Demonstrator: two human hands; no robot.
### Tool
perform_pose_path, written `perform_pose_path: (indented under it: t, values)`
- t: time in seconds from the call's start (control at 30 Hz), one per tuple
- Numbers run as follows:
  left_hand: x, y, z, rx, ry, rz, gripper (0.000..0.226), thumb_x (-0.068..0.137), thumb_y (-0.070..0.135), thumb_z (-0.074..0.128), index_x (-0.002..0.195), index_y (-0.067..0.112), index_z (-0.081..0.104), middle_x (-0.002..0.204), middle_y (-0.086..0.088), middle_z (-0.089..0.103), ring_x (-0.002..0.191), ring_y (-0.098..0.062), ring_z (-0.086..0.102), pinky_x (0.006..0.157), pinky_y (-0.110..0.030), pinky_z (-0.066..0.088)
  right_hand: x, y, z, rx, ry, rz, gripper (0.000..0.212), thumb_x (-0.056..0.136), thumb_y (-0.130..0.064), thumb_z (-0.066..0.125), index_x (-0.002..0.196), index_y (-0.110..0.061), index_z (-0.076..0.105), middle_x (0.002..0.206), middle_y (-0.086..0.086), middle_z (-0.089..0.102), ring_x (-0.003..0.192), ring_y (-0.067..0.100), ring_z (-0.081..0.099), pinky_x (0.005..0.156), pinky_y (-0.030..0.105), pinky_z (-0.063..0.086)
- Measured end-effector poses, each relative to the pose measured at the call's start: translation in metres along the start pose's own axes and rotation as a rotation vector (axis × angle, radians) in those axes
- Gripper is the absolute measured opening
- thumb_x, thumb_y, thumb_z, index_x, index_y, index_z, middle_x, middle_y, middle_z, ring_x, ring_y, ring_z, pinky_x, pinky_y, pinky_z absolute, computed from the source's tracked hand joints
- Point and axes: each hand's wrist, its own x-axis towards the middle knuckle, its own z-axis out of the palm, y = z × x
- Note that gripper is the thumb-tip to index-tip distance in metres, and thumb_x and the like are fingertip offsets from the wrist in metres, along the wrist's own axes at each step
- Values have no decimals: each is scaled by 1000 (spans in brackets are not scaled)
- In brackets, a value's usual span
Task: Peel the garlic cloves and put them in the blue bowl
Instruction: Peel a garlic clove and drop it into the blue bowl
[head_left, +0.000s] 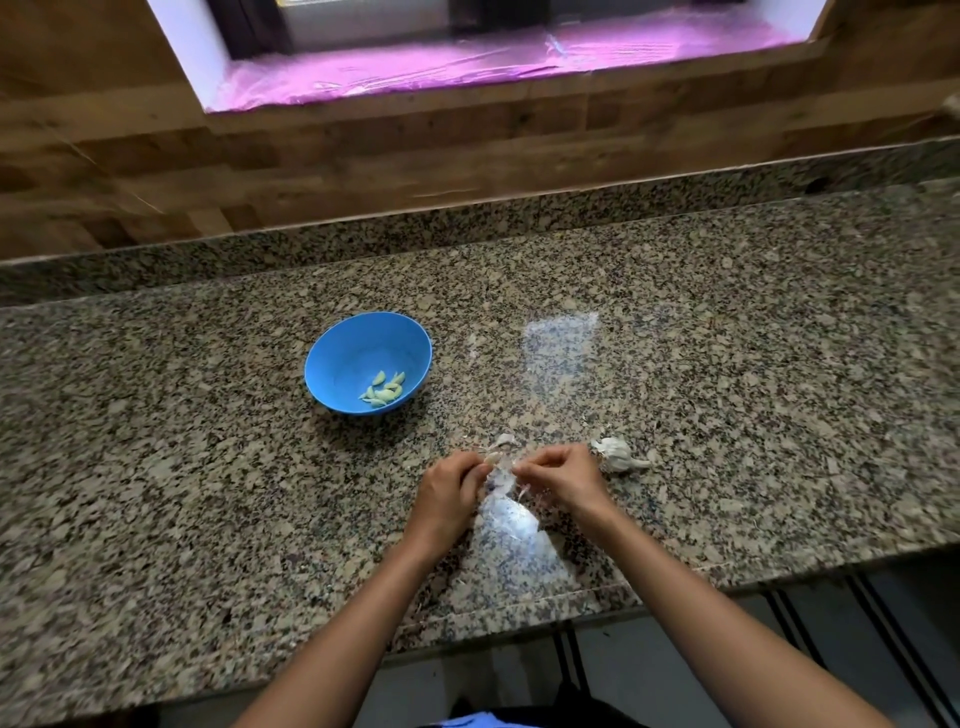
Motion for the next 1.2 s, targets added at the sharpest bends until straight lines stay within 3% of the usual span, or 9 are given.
perform_pose_path:
  t: [0.1, 0.23, 0.3, 0.43, 0.6, 0.73, 0.9, 1.07, 1.2]
  values:
    - [-3, -1, -4, 34, -62, -1, 15, 95, 13, 52, 94, 7, 65, 76, -2, 59, 59, -4, 45, 51, -11, 39, 1, 6, 1, -312, 63, -135, 7, 80, -19, 69, 83, -13, 70, 79, 2, 71, 67, 9, 64, 62, 18, 51]
    - [-2, 1, -10, 113, -152, 61, 14, 93, 19, 56, 93, 11, 67, 72, 0, 62, 60, -12, 56, 53, -17, 48, -3, 3, 6, -604, -111, -269, 29, 91, -19, 56, 119, -22, 61, 107, -2, 67, 74, -5, 60, 67, 11, 49]
    - [-1, 5, -14, 110, -182, 81, 14, 92, 21, 59, 93, 12, 69, 68, 2, 63, 55, -7, 54, 49, -12, 43, -5, 2, 7, -631, -129, -277, 26, 91, -21, 55, 115, -18, 64, 103, 0, 69, 78, 7, 64, 74, 23, 55]
    - [-2, 6, -18, 32, -113, 67, 8, 88, 23, 64, 88, 18, 70, 63, 5, 61, 50, -3, 47, 45, -14, 38, -1, 2, 6, -658, -104, -263, 21, 90, -23, 56, 102, -13, 70, 81, 2, 70, 51, 8, 51, 51, 17, 45]
    - [-6, 6, -14, 135, -54, 166, 13, 93, 11, 56, 85, 10, 67, 66, 6, 57, 53, 2, 48, 48, -12, 40, -5, -2, 15, -745, -83, -286, 21, 91, -27, 55, 102, -16, 69, 88, -1, 67, 68, 9, 57, 61, 20, 50]
    - [-4, 11, -13, 111, -1, 118, 19, 96, 9, 48, 82, 2, 60, 66, 7, 49, 56, -1, 42, 52, -11, 39, -4, -2, 17, -676, -23, -238, 20, 92, -31, 53, 100, -22, 69, 79, -7, 63, 59, 2, 48, 49, 15, 35]
    - [-9, 9, -5, 53, -2, 25, 19, 98, 13, 44, 82, 9, 54, 70, 4, 48, 60, -4, 42, 50, -11, 36, -3, -1, 18, -634, -57, -189, 18, 91, -35, 55, 94, -25, 69, 81, -9, 64, 70, 12, 59, 60, 26, 48]
    - [-6, 14, -5, 3, -11, -31, 21, 96, 11, 44, 80, 3, 55, 67, 2, 48, 57, -7, 41, 46, -12, 34, -1, 2, 20, -615, -31, -151, 15, 92, -33, 54, 89, -27, 67, 66, -16, 53, 54, 2, 43, 47, 16, 30]
    - [-2, 13, -6, -64, 1, -55, 23, 95, 11, 46, 74, 6, 55, 63, 2, 49, 54, -9, 42, 45, -14, 34, -4, -1, 22, -573, -54, -162, 20, 92, -31, 54, 72, -34, 58, 61, -14, 53, 49, 4, 40, 46, 17, 31]
